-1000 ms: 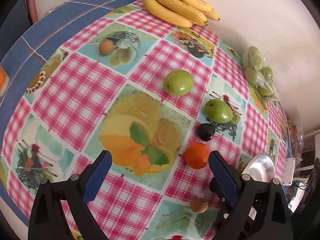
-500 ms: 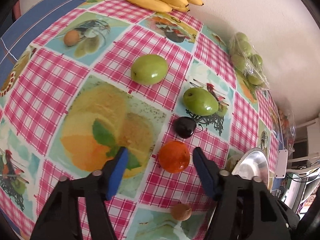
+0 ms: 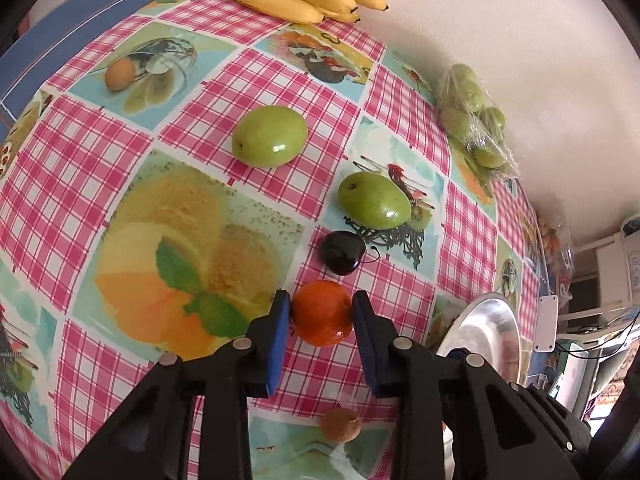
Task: Organize fruits
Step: 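Close the left gripper on another orange while the right gripper holds the plum, then carry the orange and the plum over the steel bowl with both grippers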
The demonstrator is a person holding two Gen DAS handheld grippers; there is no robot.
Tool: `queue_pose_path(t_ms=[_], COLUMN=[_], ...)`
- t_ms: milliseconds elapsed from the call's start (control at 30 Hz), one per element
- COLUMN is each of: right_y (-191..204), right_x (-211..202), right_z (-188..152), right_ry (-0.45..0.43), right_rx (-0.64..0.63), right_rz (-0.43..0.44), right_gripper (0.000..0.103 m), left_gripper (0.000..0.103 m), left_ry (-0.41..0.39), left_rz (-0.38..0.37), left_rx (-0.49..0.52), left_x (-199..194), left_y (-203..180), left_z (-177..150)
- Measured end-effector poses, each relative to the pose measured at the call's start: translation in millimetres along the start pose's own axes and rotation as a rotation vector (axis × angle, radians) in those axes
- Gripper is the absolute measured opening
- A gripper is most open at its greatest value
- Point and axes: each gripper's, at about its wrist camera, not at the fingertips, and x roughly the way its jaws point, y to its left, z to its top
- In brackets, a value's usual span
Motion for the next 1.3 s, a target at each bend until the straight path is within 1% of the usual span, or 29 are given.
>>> queue_pose_path(t_ms=[367, 500, 667, 800, 933, 1100, 1300], right_y=[-6.4, -15.5, -37.5, -60.6, -86.4, -111.6, -139.3], right_x=[-14.2, -19.8, -20.6, -22.7, -25.2, -28.7, -34.5], right_z=[1.4, 1.7, -0.9, -4.7, -12.3, -20.4, -28.4], right_ry=[-0.035, -0.043, -0.030, -0.022, -0.013, -0.007, -0.011], right_rx=[0.030, 0.060, 0.125, 0.179, 0.244, 0.298, 0.367], right_rz=[0.018, 0.018, 0.007, -0.018, -0.040, -0.077, -0.093], right_gripper=[0.025, 0.025, 0.025, 0.025, 0.025, 0.025, 0.025], left_gripper=[0.033, 0.033, 0.033, 0.033, 0.033, 0.033, 0.033], left_ry=[-0.097, -0.121, -0.144, -0.137, -0.125, -0.095, -0.036], left_rz=[-0.011, -0.012, -0.012, -0.017, -0.019, -0.032, -0.053], left_rx=[-0.001, -0.006, 0.012, 0.038, 0.087, 0.173, 0.278], left_x=[-41.8, -54.6, -64.6, -64.0, -60.9, -54.7, -40.2], left_y=[0.1, -0.6, -7.1, -17.4, -34.3, -63.0, -97.8], left_z=[6.1, 6.4, 4.2, 1.3, -5.0, -18.7, -39.8])
